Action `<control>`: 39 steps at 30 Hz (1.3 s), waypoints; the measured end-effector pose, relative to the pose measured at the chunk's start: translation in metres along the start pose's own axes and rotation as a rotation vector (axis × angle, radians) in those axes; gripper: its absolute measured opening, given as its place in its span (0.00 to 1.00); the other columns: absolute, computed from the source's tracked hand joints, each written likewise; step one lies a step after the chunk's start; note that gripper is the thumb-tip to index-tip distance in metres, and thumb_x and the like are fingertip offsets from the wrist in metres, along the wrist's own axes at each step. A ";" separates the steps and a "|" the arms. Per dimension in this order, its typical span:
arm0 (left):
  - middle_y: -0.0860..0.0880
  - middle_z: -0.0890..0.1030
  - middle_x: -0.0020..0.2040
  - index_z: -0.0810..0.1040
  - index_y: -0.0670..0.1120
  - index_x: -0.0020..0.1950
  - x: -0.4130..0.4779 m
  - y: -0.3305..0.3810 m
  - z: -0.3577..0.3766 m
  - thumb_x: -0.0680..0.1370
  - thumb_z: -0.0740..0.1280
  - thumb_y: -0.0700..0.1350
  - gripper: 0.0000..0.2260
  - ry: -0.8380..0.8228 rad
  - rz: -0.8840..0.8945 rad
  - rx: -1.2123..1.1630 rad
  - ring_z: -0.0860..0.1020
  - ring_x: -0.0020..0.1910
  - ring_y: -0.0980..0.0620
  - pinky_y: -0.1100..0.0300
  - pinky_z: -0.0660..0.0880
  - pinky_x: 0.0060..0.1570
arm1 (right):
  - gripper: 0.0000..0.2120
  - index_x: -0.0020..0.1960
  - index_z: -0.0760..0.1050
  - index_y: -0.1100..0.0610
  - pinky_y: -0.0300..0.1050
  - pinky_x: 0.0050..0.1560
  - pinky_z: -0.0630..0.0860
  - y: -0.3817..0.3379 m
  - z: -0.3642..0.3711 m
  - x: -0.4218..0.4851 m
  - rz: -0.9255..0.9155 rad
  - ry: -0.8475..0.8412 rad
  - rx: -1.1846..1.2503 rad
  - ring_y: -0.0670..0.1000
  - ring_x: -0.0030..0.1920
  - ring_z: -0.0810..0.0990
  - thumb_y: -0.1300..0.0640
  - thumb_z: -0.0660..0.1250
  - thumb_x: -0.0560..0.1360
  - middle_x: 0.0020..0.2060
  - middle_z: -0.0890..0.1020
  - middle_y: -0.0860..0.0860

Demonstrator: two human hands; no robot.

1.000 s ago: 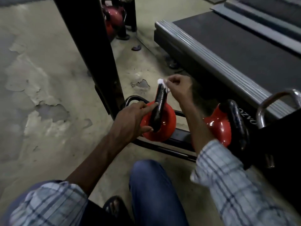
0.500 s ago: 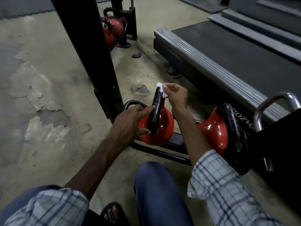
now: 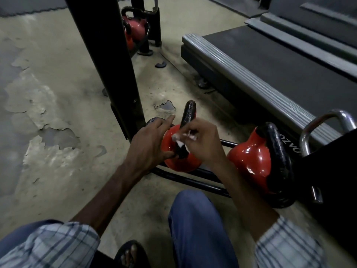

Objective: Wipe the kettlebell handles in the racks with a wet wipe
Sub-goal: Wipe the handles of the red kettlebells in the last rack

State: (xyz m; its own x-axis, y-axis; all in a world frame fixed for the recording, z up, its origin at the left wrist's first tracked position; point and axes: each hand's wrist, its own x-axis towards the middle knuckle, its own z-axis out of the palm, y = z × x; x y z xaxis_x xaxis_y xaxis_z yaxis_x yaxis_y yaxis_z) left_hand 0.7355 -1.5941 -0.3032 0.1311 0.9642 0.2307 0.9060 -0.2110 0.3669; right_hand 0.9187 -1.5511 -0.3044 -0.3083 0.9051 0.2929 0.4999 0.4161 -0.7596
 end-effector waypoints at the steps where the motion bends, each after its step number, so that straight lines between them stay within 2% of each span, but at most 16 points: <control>1: 0.49 0.76 0.65 0.59 0.50 0.81 0.000 0.000 0.000 0.62 0.81 0.58 0.53 -0.004 0.000 0.008 0.76 0.60 0.48 0.47 0.78 0.55 | 0.04 0.43 0.85 0.56 0.31 0.40 0.71 0.004 -0.002 0.017 0.029 0.016 -0.011 0.43 0.42 0.79 0.58 0.79 0.70 0.41 0.82 0.48; 4: 0.49 0.76 0.64 0.57 0.50 0.81 0.001 0.001 -0.002 0.60 0.81 0.61 0.56 -0.010 -0.003 0.023 0.76 0.60 0.48 0.47 0.78 0.55 | 0.03 0.43 0.84 0.54 0.36 0.39 0.73 0.017 -0.013 0.085 0.224 0.091 0.040 0.39 0.37 0.78 0.58 0.77 0.71 0.36 0.82 0.45; 6: 0.50 0.76 0.64 0.57 0.51 0.81 0.002 0.001 -0.002 0.60 0.82 0.61 0.56 -0.013 -0.002 0.023 0.76 0.60 0.49 0.47 0.78 0.55 | 0.03 0.43 0.84 0.56 0.35 0.36 0.73 0.023 -0.015 0.108 0.295 0.113 0.081 0.37 0.33 0.78 0.58 0.77 0.72 0.34 0.82 0.44; 10: 0.50 0.75 0.66 0.57 0.52 0.81 0.005 -0.002 -0.002 0.60 0.82 0.59 0.56 -0.026 0.014 0.022 0.75 0.61 0.48 0.49 0.78 0.55 | 0.02 0.43 0.84 0.55 0.29 0.39 0.69 0.011 -0.002 0.060 0.181 0.121 -0.033 0.39 0.41 0.78 0.58 0.76 0.72 0.40 0.82 0.46; 14: 0.48 0.70 0.71 0.58 0.54 0.81 0.011 -0.009 -0.001 0.64 0.82 0.52 0.51 -0.130 0.110 0.043 0.74 0.64 0.46 0.48 0.78 0.56 | 0.04 0.43 0.83 0.56 0.26 0.42 0.68 -0.003 0.022 -0.029 0.005 0.265 -0.025 0.36 0.42 0.75 0.58 0.76 0.74 0.42 0.79 0.46; 15: 0.48 0.69 0.72 0.57 0.55 0.81 0.012 -0.011 -0.001 0.66 0.81 0.50 0.50 -0.163 0.126 0.047 0.73 0.64 0.46 0.48 0.78 0.57 | 0.04 0.43 0.83 0.58 0.27 0.43 0.70 -0.003 0.031 -0.043 -0.016 0.277 -0.014 0.37 0.42 0.75 0.59 0.76 0.75 0.42 0.79 0.47; 18: 0.46 0.66 0.74 0.55 0.57 0.82 0.016 -0.015 -0.001 0.68 0.80 0.48 0.49 -0.212 0.147 0.075 0.71 0.66 0.46 0.52 0.77 0.58 | 0.06 0.43 0.83 0.60 0.40 0.42 0.76 -0.006 0.055 -0.066 -0.078 0.320 -0.046 0.46 0.42 0.77 0.59 0.73 0.78 0.42 0.78 0.50; 19: 0.46 0.66 0.74 0.55 0.57 0.82 0.016 -0.015 0.000 0.69 0.80 0.47 0.48 -0.209 0.152 0.077 0.71 0.66 0.46 0.53 0.77 0.57 | 0.06 0.44 0.83 0.60 0.40 0.43 0.76 -0.005 0.059 -0.069 -0.082 0.347 -0.035 0.46 0.43 0.77 0.59 0.73 0.78 0.43 0.78 0.50; 21: 0.46 0.67 0.73 0.56 0.57 0.81 0.017 -0.014 0.000 0.68 0.80 0.47 0.48 -0.199 0.162 0.076 0.72 0.66 0.47 0.57 0.76 0.55 | 0.03 0.46 0.83 0.60 0.37 0.46 0.77 -0.006 0.062 -0.072 -0.003 0.411 0.077 0.45 0.45 0.79 0.60 0.75 0.76 0.45 0.79 0.49; 23: 0.47 0.68 0.72 0.57 0.57 0.81 0.019 -0.014 0.000 0.68 0.80 0.48 0.48 -0.193 0.159 0.074 0.72 0.64 0.49 0.59 0.73 0.54 | 0.03 0.46 0.82 0.58 0.37 0.47 0.79 -0.009 0.063 -0.073 0.153 0.481 0.300 0.47 0.46 0.82 0.62 0.75 0.74 0.46 0.81 0.50; 26: 0.49 0.69 0.71 0.58 0.59 0.80 0.019 -0.011 0.000 0.66 0.81 0.52 0.48 -0.175 0.143 0.066 0.71 0.65 0.50 0.58 0.74 0.54 | 0.04 0.47 0.80 0.55 0.36 0.46 0.78 -0.014 0.062 -0.070 0.359 0.569 0.571 0.46 0.45 0.84 0.63 0.73 0.76 0.45 0.84 0.51; 28: 0.50 0.69 0.70 0.59 0.59 0.80 0.017 -0.008 0.001 0.65 0.81 0.55 0.49 -0.171 0.123 0.047 0.71 0.65 0.51 0.55 0.76 0.56 | 0.02 0.48 0.80 0.55 0.37 0.46 0.78 -0.005 0.062 -0.062 0.463 0.589 0.637 0.46 0.45 0.84 0.61 0.72 0.77 0.44 0.85 0.50; 32: 0.51 0.70 0.70 0.60 0.59 0.80 0.015 -0.004 0.001 0.63 0.81 0.58 0.50 -0.158 0.080 0.000 0.72 0.65 0.51 0.51 0.76 0.58 | 0.03 0.48 0.81 0.51 0.50 0.49 0.79 0.015 0.057 -0.034 0.554 0.511 0.696 0.50 0.45 0.83 0.59 0.71 0.78 0.46 0.86 0.53; 34: 0.52 0.70 0.69 0.61 0.60 0.79 0.017 -0.003 0.000 0.62 0.82 0.58 0.50 -0.158 0.072 -0.003 0.72 0.65 0.51 0.52 0.76 0.58 | 0.01 0.49 0.82 0.53 0.47 0.49 0.81 0.020 0.050 -0.013 0.586 0.498 0.734 0.48 0.46 0.84 0.57 0.72 0.78 0.46 0.87 0.52; 37: 0.53 0.70 0.69 0.62 0.60 0.79 0.018 -0.001 -0.001 0.61 0.82 0.57 0.50 -0.158 0.061 -0.009 0.72 0.65 0.52 0.51 0.76 0.58 | 0.03 0.48 0.82 0.55 0.43 0.43 0.81 0.028 0.044 0.025 0.658 0.536 0.831 0.48 0.42 0.84 0.56 0.73 0.77 0.43 0.86 0.51; 39: 0.53 0.70 0.69 0.62 0.60 0.79 0.017 -0.001 -0.002 0.61 0.83 0.56 0.50 -0.155 0.060 -0.018 0.72 0.65 0.52 0.52 0.76 0.58 | 0.05 0.47 0.82 0.56 0.46 0.45 0.83 0.034 0.043 0.047 0.715 0.567 0.877 0.50 0.42 0.85 0.54 0.75 0.75 0.42 0.86 0.51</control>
State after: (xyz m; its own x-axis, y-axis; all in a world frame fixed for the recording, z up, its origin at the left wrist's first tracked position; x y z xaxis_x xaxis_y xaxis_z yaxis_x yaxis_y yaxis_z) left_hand 0.7366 -1.5776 -0.2980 0.2465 0.9627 0.1117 0.8877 -0.2705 0.3727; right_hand 0.8859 -1.4984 -0.3414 0.3059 0.9039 -0.2990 -0.3588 -0.1814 -0.9156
